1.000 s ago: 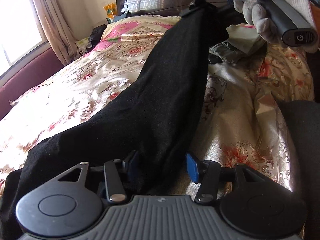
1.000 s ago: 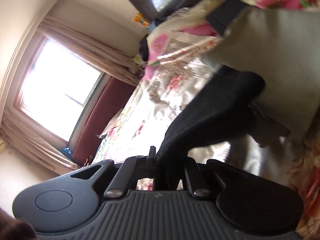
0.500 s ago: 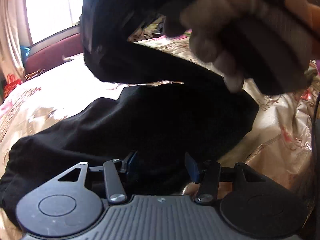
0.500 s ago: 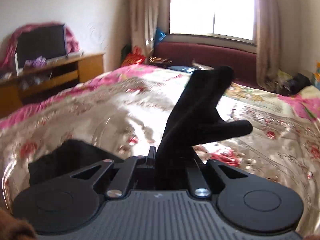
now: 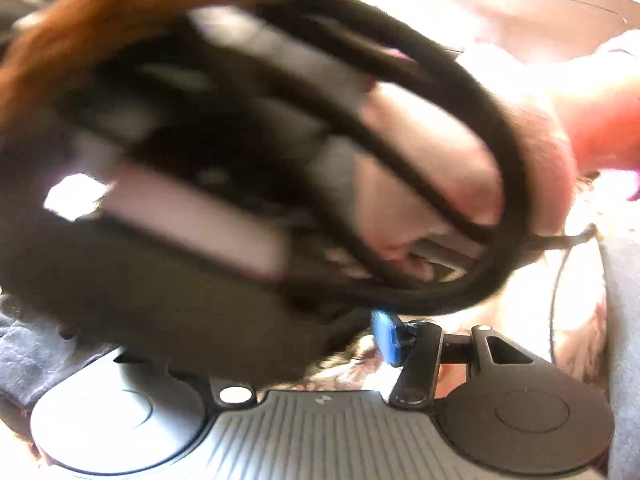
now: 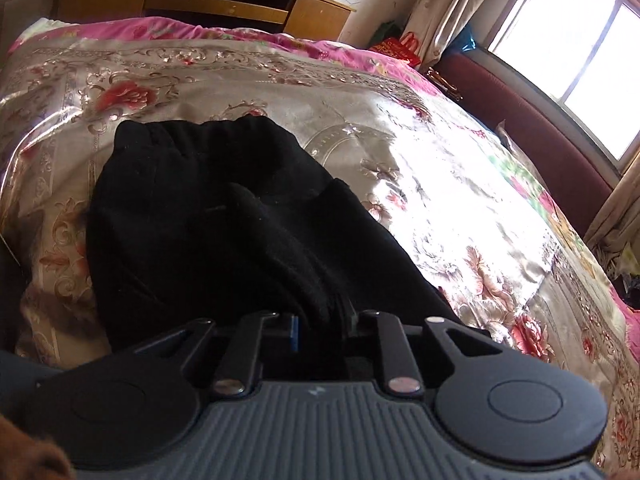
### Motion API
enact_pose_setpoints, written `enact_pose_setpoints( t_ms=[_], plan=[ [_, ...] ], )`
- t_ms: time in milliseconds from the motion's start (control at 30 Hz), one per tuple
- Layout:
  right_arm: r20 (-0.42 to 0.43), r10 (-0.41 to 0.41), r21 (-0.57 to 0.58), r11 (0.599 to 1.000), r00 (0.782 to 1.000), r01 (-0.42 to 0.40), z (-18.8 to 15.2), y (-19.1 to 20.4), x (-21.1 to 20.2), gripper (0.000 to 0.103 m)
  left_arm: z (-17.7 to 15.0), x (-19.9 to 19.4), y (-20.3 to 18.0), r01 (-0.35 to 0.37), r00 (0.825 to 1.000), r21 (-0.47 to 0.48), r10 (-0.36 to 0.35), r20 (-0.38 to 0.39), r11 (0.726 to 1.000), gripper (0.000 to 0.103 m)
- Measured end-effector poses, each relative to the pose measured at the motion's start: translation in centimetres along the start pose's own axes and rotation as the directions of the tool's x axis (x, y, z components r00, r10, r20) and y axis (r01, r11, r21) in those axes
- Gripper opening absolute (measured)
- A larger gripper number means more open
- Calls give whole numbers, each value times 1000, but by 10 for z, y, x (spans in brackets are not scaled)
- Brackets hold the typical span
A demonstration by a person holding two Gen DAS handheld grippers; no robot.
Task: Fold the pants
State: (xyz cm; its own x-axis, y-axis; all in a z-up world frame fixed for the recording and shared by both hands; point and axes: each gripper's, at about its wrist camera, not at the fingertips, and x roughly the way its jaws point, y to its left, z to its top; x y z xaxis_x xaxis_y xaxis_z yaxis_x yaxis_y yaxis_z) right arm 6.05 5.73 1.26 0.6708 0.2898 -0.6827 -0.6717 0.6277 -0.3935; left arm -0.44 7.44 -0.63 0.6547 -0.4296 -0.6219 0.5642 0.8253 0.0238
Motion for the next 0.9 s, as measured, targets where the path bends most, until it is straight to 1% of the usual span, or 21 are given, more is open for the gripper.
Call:
enact_pose_setpoints(
  t_ms=[33,100,133,167,200,233,267,367,400,467,533,567,633,667,733,767,833,867,900],
  plan=[
    [-2,0,-2,1000,1000,0,3,1,4,23,0,1,-2,3,1000,8,-3,0,1000,67],
    [-7,16,-11,1000,1000,-16,8,4,9,31,-1,2,-3,7,1000,10,-7,0,1000,67],
    [-4,20,-24,1000,1000,-20,10,5,10,32,-1,2,-2,7,1000,5,-7,2,1000,67],
    [2,5,-38,999,1000,-5,11,7,11,28,-1,2,0,6,1000,-5,-6,6,1000,67],
    [2,-2,-41,999,1000,2,12,7,12,27,0,2,4,-1,1000,-18,1,14,1000,67],
    [0,1,-26,1000,1000,-1,14,5,13,22,0,1,6,-11,1000,-30,11,21,1000,67],
    [-3,9,-3,1000,1000,-9,17,2,14,12,0,0,10,-26,999,-51,27,33,998,67],
    [14,24,82,996,1000,-25,33,-9,7,11,-1,-6,29,-77,994,-138,87,64,987,67],
    [26,26,100,995,999,-28,39,-12,4,11,-1,-8,36,-104,990,-168,118,80,980,67],
    [58,30,128,991,998,-37,52,-14,-1,10,-3,-13,47,-167,976,-215,193,106,962,67],
    [99,38,145,988,994,-52,68,-12,-5,9,-5,-15,57,-229,959,-252,263,108,940,67],
    [121,38,148,987,992,-56,75,-9,-6,9,-6,-14,63,-255,952,-274,291,98,927,67],
    [152,43,132,989,987,-63,87,3,-3,9,-10,-15,77,-275,947,-321,313,75,906,67],
    [155,46,116,991,987,-64,93,10,1,9,-10,-16,83,-282,944,-345,324,68,895,66],
    [142,41,86,995,989,-53,99,19,13,9,-18,-17,91,-330,931,-362,364,29,872,66],
    [127,43,64,997,991,-52,101,24,22,9,-21,-17,96,-332,932,-378,362,9,864,66],
    [93,72,-15,997,993,-71,100,35,35,11,-26,-18,109,-298,945,-437,326,-11,849,66],
    [48,110,-50,993,993,-108,100,41,42,15,-28,-20,113,-286,949,-460,316,-12,841,66],
    [11,159,-63,985,987,-158,99,44,46,17,-29,-21,120,-282,950,-480,311,-19,831,66]
  ],
)
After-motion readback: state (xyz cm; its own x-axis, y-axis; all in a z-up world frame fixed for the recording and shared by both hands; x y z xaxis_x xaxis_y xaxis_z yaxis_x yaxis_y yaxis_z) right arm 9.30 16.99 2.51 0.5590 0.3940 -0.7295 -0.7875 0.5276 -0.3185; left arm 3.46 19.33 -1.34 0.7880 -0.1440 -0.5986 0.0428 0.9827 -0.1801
